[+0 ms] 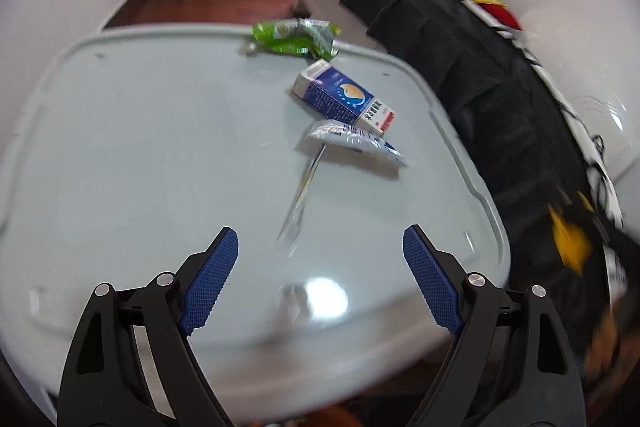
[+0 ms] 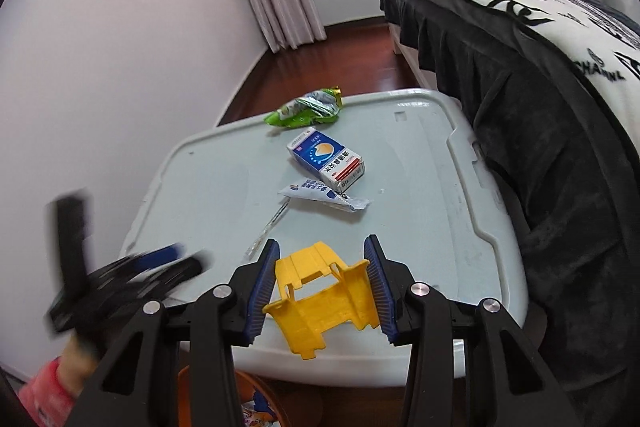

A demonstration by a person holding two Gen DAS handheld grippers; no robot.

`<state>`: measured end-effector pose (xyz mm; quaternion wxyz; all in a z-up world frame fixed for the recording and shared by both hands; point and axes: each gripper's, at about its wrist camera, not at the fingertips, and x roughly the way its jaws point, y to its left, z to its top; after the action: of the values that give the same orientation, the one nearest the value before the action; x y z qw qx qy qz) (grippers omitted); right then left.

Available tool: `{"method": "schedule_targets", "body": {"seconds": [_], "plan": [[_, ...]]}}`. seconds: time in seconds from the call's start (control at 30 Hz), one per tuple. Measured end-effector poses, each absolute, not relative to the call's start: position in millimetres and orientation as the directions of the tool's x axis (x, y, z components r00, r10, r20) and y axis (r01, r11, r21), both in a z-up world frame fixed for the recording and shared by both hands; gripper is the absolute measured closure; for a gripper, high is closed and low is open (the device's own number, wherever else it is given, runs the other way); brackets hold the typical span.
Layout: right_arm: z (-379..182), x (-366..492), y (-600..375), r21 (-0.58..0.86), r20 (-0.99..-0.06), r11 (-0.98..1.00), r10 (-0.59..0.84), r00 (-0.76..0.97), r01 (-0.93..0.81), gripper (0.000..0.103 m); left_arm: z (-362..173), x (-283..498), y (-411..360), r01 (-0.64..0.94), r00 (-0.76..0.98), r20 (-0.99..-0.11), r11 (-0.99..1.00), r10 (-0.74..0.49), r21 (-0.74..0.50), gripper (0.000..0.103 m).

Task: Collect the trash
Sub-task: 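Grasp the white wrapper with the left tool while the right tool holds the yellow piece, then carry the wrapper and yellow piece over the bucket with both tools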

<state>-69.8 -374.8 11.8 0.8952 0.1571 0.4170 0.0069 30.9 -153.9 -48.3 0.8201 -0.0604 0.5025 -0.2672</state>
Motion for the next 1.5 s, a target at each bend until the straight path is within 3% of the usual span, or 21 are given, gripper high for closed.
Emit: {"method": "schedule_targets", "body": {"seconds": [0.27, 0.53, 0.57, 0.63, 0.67, 0.7, 0.83, 1.13, 1.5], "plan": [[3.4, -74.9, -388.3, 0.324, -0.735, 0.942, 0.196, 0.649, 0.082, 0.059, -73.4, 107.7, -239.8, 0.32, 0.258, -0.847, 0.868, -0.465, -0.379, 0.021], [-4.3, -83.1, -403.2, 0.359, -0.736, 0.93, 0.232, 0.636, 0.077, 0.059, -105.2, 126.9, -270.5, 0.272, 0.194, -0.903, 0.905, -0.385, -0.327, 0.022], [-4.3, -83.5, -404.3, 0.369, -0.733, 0.926, 0.241, 0.636, 0.074, 0.059, -106.9, 124.4, -272.7, 0.281, 0.2, -0.908, 0.909, -0.368, -0.307, 0.028], [-3.6, -83.3, -404.7, 0.375, -0.73, 0.924, 0.246, 0.638, 0.072, 0.059, -108.2, 119.1, -275.1, 0.301, 0.224, -0.921, 0.921, -0.319, -0.246, 0.058], [-3.1, -83.1, -404.4, 0.377, -0.728, 0.924, 0.249, 0.639, 0.07, 0.059, -108.3, 118.9, -274.7, 0.307, 0.22, -0.919, 0.917, -0.327, -0.253, 0.066], [-2.4, -83.0, -403.8, 0.383, -0.725, 0.921, 0.255, 0.64, 0.067, 0.059, -108.1, 119.6, -273.6, 0.304, 0.217, -0.92, 0.918, -0.325, -0.253, 0.084], [-1.4, -83.3, -402.4, 0.385, -0.723, 0.92, 0.255, 0.643, 0.069, 0.059, -108.8, 119.7, -257.9, 0.272, 0.193, -0.914, 0.914, -0.357, -0.3, 0.099], [-3.3, -84.0, -401.8, 0.377, -0.728, 0.922, 0.238, 0.643, 0.085, 0.059, -65.5, 84.0, -214.9, 0.355, 0.264, -0.867, 0.878, -0.423, -0.32, 0.1], [5.9, -93.2, -364.1, 0.372, -0.713, 0.928, 0.295, 0.636, -0.013, 0.059, 14.6, -19.5, -142.9, 0.495, 0.351, -0.793, 0.818, -0.498, -0.294, 0.1]]}}
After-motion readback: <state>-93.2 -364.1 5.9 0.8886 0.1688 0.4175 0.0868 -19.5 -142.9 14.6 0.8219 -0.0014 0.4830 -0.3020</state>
